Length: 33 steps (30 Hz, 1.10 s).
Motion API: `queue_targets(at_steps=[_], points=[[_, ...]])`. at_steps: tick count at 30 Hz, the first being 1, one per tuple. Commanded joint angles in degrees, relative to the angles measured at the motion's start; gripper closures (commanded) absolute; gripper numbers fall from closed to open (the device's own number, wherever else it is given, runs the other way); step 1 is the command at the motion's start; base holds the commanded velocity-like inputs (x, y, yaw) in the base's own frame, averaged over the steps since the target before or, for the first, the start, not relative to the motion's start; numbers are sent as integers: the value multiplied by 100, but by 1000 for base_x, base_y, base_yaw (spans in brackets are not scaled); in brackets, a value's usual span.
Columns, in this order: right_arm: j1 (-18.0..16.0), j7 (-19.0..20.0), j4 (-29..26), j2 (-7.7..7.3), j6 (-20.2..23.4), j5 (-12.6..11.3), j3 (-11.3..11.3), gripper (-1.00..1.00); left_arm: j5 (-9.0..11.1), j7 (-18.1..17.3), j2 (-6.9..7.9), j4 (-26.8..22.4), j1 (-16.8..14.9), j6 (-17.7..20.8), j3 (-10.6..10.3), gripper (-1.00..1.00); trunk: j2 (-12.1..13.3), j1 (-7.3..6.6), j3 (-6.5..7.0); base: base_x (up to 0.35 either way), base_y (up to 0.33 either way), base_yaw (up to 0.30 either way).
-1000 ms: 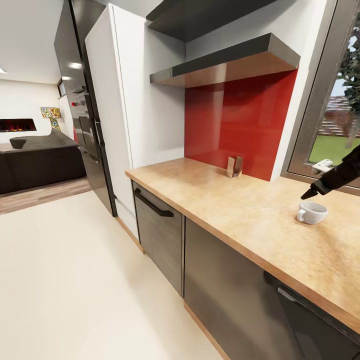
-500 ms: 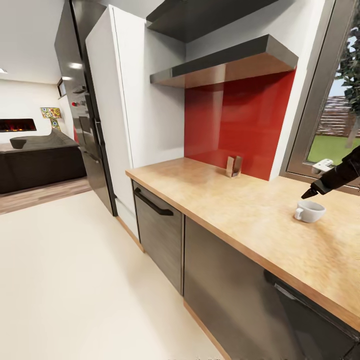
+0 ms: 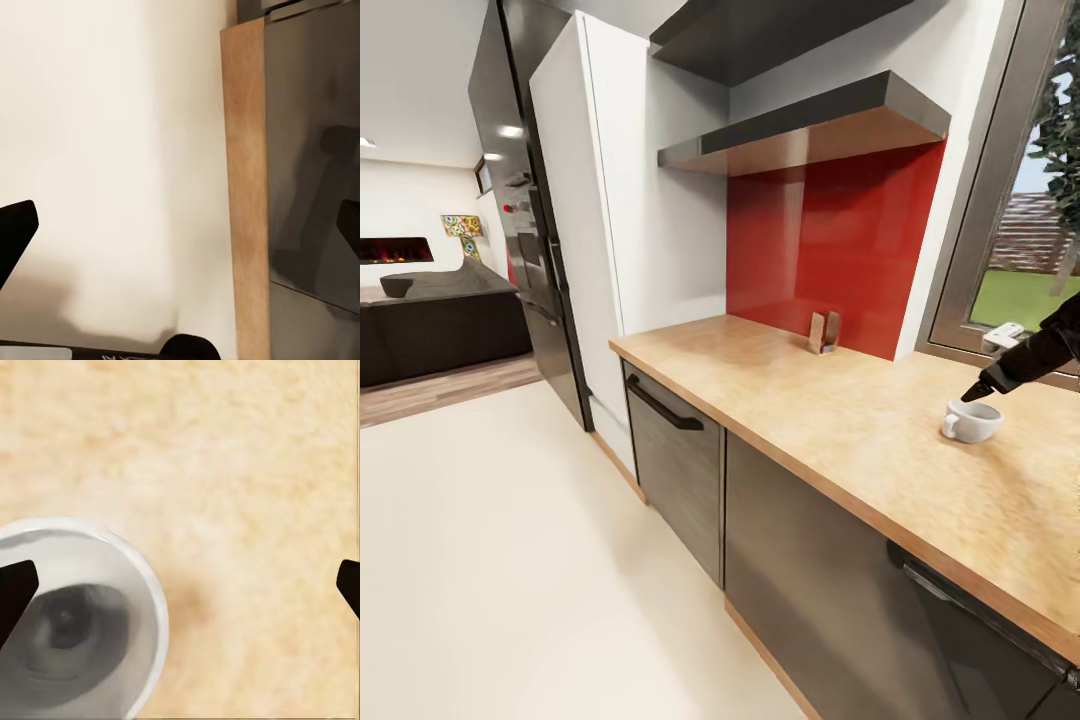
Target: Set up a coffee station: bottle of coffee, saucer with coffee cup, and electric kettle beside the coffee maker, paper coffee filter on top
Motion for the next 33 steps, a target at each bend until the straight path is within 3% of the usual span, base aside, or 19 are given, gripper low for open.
queue_targets(at_steps=[1, 33], points=[[-3, 8, 3, 2, 49, 31, -48, -100, 5, -22, 1, 1, -3, 44, 25, -100, -3, -1, -6, -1, -109, 0], [32, -76, 127, 2, 49, 22, -51, -100, 4, -30, 1, -6, -3, 38, 25, -100, -3, -1, -6, -22, -25, 0]])
